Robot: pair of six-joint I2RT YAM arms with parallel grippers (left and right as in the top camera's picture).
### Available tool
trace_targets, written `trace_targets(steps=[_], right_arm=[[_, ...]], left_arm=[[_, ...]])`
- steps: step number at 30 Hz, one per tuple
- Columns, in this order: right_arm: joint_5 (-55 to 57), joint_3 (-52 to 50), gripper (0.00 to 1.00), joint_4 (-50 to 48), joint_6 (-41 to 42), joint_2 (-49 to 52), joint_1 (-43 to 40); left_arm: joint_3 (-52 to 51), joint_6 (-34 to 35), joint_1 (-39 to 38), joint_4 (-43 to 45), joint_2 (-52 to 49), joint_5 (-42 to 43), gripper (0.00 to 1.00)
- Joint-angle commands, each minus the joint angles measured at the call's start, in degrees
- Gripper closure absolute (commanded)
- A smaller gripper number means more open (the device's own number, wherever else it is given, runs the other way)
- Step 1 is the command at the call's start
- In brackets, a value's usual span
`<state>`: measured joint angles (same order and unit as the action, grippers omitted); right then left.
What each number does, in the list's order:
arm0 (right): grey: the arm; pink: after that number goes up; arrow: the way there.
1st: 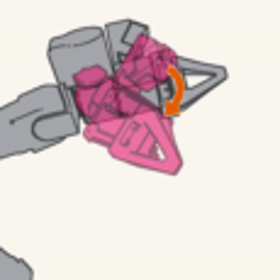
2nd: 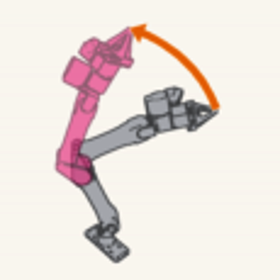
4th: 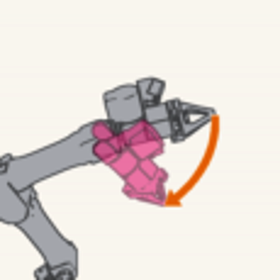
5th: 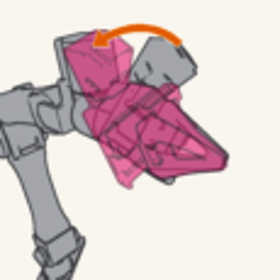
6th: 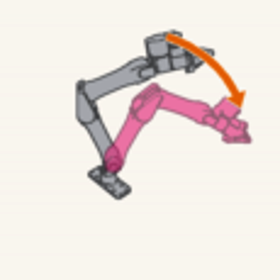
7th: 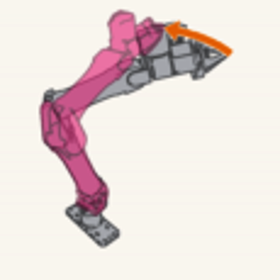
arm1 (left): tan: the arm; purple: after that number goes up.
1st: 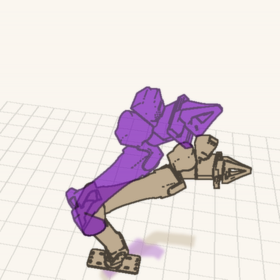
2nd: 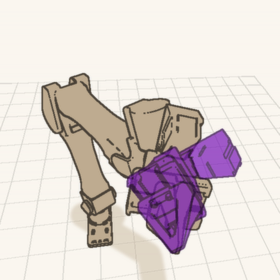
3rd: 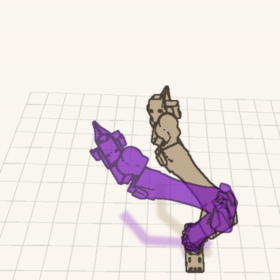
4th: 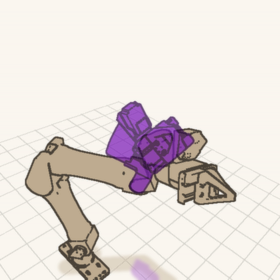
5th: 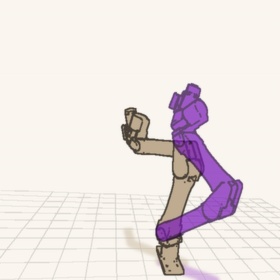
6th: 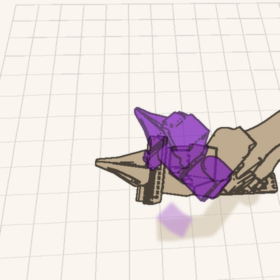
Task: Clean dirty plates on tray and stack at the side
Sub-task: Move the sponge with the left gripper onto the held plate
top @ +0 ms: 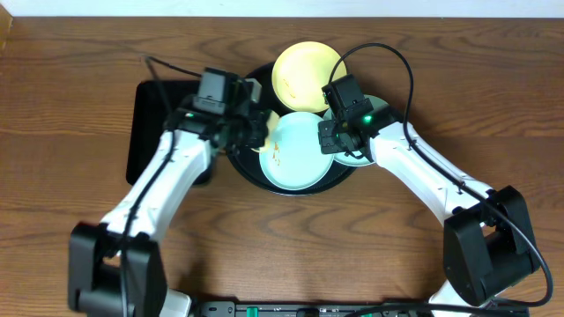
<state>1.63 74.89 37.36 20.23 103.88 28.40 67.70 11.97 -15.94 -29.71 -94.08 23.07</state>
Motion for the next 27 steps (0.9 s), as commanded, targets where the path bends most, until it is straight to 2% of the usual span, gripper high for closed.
trace_targets(steps=[1,11,23,27], right_arm=[[0.07,0.74,0.99,0.13,0.83,0.31,-0.37],[1.53,0.63,0.99,-1.75,2.23,2.93,-0.37],[1.57,0.63,0.99,-2.93,1.97,4.46,-0.37],[1.55,0.63,0.99,-2.93,1.68,4.46,-0.37]], left_arm=[[-1.11,-0.74,-1.73,1.31,-3.45,-1.51,0.92],[-1.11,-0.72,-2.8,5.55,-6.6,-1.68,0.92],[-2.89,-0.76,-5.73,6.08,-6.67,-1.95,0.92],[-4.85,-0.76,-7.74,6.47,-6.67,-8.15,0.92]])
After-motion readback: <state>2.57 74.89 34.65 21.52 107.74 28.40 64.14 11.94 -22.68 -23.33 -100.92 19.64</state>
